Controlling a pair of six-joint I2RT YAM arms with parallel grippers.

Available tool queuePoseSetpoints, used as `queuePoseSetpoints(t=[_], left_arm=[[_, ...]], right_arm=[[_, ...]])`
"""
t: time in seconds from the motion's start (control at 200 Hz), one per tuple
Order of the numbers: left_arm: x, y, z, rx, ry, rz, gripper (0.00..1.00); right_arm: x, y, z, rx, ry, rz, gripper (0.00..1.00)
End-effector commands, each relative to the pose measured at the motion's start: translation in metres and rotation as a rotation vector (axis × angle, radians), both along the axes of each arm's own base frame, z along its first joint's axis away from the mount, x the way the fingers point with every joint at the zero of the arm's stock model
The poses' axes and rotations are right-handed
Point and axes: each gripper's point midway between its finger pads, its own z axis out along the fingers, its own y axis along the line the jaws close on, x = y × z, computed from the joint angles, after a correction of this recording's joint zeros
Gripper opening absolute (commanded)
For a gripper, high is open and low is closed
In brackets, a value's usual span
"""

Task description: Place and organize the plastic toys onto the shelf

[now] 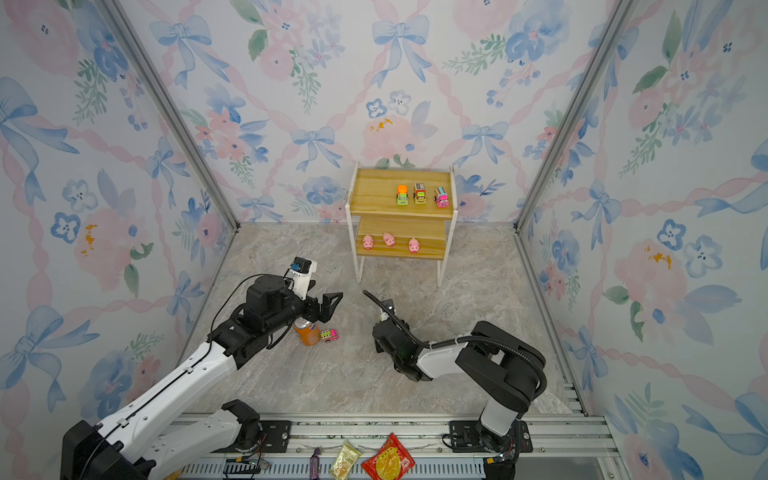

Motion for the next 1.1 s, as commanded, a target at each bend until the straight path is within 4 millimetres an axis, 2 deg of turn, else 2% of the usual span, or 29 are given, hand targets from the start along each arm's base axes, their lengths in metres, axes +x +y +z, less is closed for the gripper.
queuePoseSetpoints(t=[0.0, 0.155, 0.38, 0.615, 0.645, 0.91, 1.095], left_arm=[[-0.002, -0.004, -0.001, 0.011, -0.003, -0.025, 0.98], [-0.002, -0.004, -0.001, 0.011, -0.003, -0.024, 0.98], [-0.002, -0.003, 0.001, 0.006, -0.006, -0.017, 0.98], [-0.001, -0.001, 0.003, 0.008, -0.013, -0.005, 0.98], [-0.001, -0.001, 0.003, 0.007, -0.014, -0.003, 0.98], [0.001, 0.005, 0.01, -0.005, -0.025, 0.029, 0.98], [0.004, 0.017, 0.022, -0.024, -0.056, 0.077, 0.98]], right_arm=[[-0.001, 0.002, -0.005, -0.004, -0.01, 0.004, 0.49], [0.001, 0.001, -0.007, -0.01, -0.007, -0.002, 0.45], [0.003, 0.0, -0.005, -0.027, -0.011, -0.003, 0.32], [0.003, 0.001, 0.017, -0.027, -0.028, 0.014, 0.27], [0.003, 0.002, 0.031, -0.007, -0.045, 0.018, 0.27], [-0.007, 0.009, 0.081, 0.028, -0.045, 0.099, 0.27], [-0.007, 0.009, 0.146, 0.021, -0.066, 0.108, 0.27]])
